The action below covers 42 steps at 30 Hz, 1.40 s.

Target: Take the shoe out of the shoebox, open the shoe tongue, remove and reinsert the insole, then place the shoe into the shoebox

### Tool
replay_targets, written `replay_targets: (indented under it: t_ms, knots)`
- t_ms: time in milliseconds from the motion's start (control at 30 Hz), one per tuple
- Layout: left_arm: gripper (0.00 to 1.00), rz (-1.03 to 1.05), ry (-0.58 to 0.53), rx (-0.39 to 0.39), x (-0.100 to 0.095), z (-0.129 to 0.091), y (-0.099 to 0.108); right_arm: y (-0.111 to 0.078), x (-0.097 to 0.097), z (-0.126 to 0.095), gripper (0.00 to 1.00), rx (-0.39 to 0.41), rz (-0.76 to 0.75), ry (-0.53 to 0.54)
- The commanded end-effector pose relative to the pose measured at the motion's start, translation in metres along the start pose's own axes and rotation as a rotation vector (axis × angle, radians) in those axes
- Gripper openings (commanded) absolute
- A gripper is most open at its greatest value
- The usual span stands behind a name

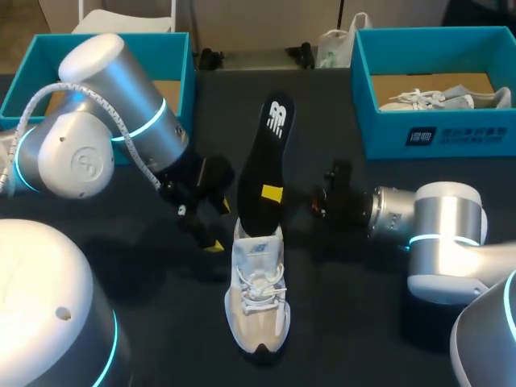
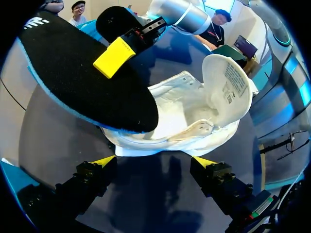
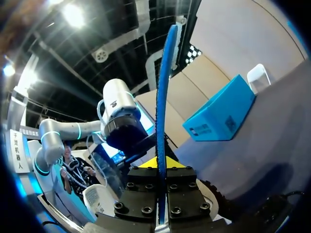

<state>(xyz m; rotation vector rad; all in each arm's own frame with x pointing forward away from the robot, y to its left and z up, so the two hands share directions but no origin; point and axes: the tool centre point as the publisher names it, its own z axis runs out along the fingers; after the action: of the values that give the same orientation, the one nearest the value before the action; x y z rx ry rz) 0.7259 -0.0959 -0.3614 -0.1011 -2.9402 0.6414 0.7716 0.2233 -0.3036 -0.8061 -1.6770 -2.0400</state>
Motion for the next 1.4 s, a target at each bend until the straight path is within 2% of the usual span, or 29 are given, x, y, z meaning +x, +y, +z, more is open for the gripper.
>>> replay_targets:
  t_ms: [33,267,633,967,1400]
  knots:
    - [1.00,0.000,-0.001,-0.001,0.000,0.000,0.000,0.000,-0.005,0.008,0.00,0.016,0.006,0.012]
    - [1.00,0.000,-0.001,-0.001,0.000,0.000,0.000,-0.002,-0.007,0.013,0.00,0.030,-0.010,-0.017]
    - [1.00,0.000,-0.001,-0.001,0.000,0.000,0.000,-0.015,0.002,0.006,0.00,0.028,-0.021,-0.043]
    - [1.00,0.000,-0.001,-0.001,0.000,0.000,0.000,-0.023,0.007,0.002,0.00,0.068,-0.021,-0.078]
    - [1.00,0.000,-0.001,-0.001,0.000,0.000,0.000,-0.052,0.012,-0.003,0.00,0.104,0.047,-0.095]
